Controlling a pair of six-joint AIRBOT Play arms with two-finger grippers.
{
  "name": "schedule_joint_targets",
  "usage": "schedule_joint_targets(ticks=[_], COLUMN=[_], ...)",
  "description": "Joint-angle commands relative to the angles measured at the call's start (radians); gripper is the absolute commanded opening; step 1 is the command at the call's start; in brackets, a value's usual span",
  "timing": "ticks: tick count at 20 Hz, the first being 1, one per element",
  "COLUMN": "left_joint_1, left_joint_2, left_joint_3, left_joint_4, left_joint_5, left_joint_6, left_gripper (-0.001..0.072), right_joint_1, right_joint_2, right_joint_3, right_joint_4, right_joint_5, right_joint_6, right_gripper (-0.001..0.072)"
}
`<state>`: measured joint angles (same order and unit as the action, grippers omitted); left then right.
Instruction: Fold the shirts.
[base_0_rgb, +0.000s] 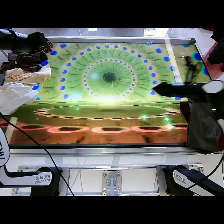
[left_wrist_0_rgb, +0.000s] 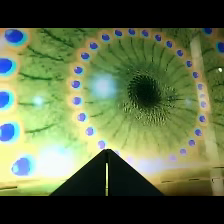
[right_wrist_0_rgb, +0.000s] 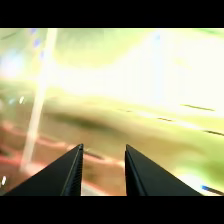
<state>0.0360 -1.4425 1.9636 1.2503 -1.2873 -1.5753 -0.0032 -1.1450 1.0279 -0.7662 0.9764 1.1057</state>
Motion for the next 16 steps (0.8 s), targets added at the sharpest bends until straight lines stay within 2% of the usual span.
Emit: schedule_joint_targets(ticks=[1,4,6,8,9,16], left_joint_1=[0.000,0.000,0.000,0.000,0.000,0.000], left_joint_2=[0.000,0.000,0.000,0.000,0.000,0.000], left_joint_3=[0.000,0.000,0.000,0.000,0.000,0.000], left_joint_4=[-0.027,-0.027,-0.027,-0.027,-0.027,-0.027], left_joint_5=[-0.045,-0.045,-0.045,-0.045,-0.045,-0.045], left_joint_6=[-0.002,-0.002,-0.002,-0.002,-0.002,-0.002], left_gripper=[0.0008,0.0008,0.0008,0.0009,0.0008,0.0009], right_joint_1=[0.294,0.361,0.359,0.359,0.360,0.359], right_joint_2=[-0.078,-0.141,-0.150,-0.150,-0.150,-0.150], right_joint_3=[-0.040,-0.040,-0.040,-0.039,-0.039,-0.039], right_joint_4=[-0.069,-0.194,-0.196,-0.183,-0.184,-0.185], right_joint_5=[-0.127,-0.155,-0.199,-0.197,-0.198,-0.198], right_joint_6=[0.038,0.231,0.369,0.564,0.611,0.616], right_gripper=[0.0309,0.0309,0.0309,0.0309,0.0309,0.0309])
